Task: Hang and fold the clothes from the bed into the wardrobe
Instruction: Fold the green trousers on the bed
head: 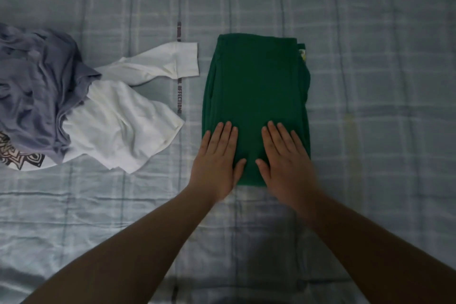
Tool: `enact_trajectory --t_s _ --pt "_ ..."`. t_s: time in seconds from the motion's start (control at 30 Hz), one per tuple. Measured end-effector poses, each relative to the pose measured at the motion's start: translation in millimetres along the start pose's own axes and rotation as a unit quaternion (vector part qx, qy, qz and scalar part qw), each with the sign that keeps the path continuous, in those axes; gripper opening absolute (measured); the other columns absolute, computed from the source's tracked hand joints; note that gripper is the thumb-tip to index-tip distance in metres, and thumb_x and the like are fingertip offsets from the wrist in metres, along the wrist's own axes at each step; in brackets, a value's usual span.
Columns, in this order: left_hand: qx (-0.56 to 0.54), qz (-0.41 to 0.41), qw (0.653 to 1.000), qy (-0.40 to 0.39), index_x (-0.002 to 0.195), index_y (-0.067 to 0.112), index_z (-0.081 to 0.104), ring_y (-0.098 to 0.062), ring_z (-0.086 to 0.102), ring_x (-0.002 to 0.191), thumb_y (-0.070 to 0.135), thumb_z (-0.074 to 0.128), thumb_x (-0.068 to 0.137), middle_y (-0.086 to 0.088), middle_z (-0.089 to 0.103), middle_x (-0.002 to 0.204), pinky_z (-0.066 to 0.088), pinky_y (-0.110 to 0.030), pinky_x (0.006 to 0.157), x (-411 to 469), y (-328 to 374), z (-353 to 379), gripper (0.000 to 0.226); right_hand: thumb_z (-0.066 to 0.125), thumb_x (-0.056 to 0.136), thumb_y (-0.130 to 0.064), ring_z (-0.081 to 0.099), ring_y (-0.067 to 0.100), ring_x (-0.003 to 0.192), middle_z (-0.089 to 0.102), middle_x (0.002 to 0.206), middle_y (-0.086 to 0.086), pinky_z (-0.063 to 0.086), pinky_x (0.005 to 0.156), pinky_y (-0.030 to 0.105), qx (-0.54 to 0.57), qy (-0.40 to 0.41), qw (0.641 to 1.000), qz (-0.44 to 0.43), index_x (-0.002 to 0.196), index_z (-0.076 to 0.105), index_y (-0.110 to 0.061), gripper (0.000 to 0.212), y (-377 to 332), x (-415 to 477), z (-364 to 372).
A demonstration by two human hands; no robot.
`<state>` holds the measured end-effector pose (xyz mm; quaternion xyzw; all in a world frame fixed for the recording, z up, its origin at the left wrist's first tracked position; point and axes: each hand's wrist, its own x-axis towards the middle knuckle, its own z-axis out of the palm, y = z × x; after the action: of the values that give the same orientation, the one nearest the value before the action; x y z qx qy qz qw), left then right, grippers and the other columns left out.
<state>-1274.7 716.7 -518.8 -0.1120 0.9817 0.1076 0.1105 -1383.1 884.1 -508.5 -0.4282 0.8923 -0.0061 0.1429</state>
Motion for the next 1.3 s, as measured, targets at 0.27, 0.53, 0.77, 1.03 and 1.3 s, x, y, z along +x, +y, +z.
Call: enact_trajectory --t_s 0.27,0.53,0.77,1.03,1.3 --pt "0.014 0.156 0.988 -0.009 0.155 0.000 0.018 -0.030 0.004 0.153 0.051 0.040 0.100 -0.018 0.013 0.163 0.012 -0.048 0.124 -34 -8 -8 0.078 0.050 0.094 -0.045 0.020 0.033 0.150 0.025 0.160 0.020 0.022 0.120 0.051 -0.018 0.006 0.993 -0.112 0.153 0.027 0.000 0.078 7 -46 -14" --pt "0.060 0.182 0.980 -0.057 0.157 0.006 0.010 -0.028 0.012 0.152 0.027 0.046 0.093 -0.014 0.016 0.164 0.008 -0.045 0.124 -31 -30 -6 0.077 0.032 0.085 -0.020 0.017 0.035 0.150 0.020 0.162 0.019 0.018 0.122 0.049 -0.073 -0.030 0.993 -0.086 0.154 0.021 0.001 0.073 12 -46 -1" --pt "0.120 0.130 0.979 -0.100 0.154 0.008 -0.017 -0.028 -0.007 0.153 0.013 0.028 0.094 -0.013 -0.009 0.165 -0.001 -0.044 0.124 -35 -8 -21 0.075 0.047 0.083 -0.010 0.020 0.032 0.150 0.022 0.162 0.016 0.018 0.122 0.047 -0.087 -0.029 0.995 -0.043 0.155 0.021 -0.003 0.078 4 -49 -3" --pt "0.136 0.168 0.969 -0.121 0.152 0.004 -0.018 -0.034 -0.010 0.152 0.016 0.013 0.092 -0.019 -0.009 0.164 -0.004 -0.048 0.123 -107 3 -30 0.069 0.019 0.090 -0.012 0.033 0.040 0.143 0.035 0.153 0.027 0.028 0.117 0.053 -0.095 -0.023 0.994 -0.051 0.149 0.033 0.005 0.063 -27 -118 -6" --pt "0.094 0.180 0.955 -0.215 0.145 0.007 -0.029 -0.034 -0.010 0.152 0.018 0.035 0.097 -0.018 -0.011 0.164 -0.009 -0.045 0.123 -226 33 -4 0.081 0.022 0.087 -0.011 0.039 0.045 0.138 0.039 0.149 0.031 0.034 0.114 0.055 -0.053 -0.127 0.988 -0.064 0.144 0.040 0.008 0.064 -72 -236 16"
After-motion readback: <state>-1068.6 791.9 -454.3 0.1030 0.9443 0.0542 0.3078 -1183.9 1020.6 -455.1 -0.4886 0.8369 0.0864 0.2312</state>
